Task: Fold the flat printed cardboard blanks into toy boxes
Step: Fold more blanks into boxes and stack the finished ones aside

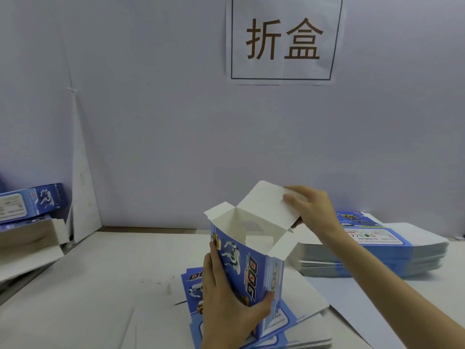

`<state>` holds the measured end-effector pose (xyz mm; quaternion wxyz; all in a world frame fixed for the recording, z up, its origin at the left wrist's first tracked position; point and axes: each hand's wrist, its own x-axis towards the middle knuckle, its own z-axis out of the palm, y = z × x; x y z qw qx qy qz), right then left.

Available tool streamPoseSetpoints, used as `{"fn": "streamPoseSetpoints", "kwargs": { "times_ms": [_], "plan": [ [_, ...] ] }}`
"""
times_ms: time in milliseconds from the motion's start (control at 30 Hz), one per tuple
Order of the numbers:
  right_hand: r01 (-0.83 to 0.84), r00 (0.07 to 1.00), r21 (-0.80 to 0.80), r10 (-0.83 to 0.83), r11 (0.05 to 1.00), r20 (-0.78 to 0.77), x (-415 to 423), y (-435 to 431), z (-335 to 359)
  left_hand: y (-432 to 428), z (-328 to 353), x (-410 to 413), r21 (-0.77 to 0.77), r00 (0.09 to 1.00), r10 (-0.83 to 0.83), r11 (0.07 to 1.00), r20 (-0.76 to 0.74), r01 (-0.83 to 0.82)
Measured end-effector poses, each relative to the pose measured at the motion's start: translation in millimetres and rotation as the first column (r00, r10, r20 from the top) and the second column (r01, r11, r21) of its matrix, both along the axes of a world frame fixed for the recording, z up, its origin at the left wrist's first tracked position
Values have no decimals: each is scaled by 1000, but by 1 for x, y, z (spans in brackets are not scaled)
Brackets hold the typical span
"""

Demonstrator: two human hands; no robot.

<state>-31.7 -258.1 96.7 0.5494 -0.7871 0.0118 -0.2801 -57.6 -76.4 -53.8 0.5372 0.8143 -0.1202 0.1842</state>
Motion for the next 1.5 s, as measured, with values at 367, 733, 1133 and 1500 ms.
{"fn": "streamPoseSetpoints", "kwargs": {
  "times_ms": [367,733,1133,1500],
  "plan": [
    [-37,984,389,101,921,-145,-1,23,38,-5,6,-1,7,1000,26,1000,4,-26],
    [-19,934,329,134,944,-331,2,21,38,-5,3,-2,-14,999,28,1000,22,-28],
    [-41,953,-32,29,999,-301,17,31,60,-3,8,-2,-23,999,-15,1000,-30,14],
    [-389,921,20,389,921,3,-65,51,-57,-7,91,-4,-507,998,-63,861,-16,46]
  ]
}}
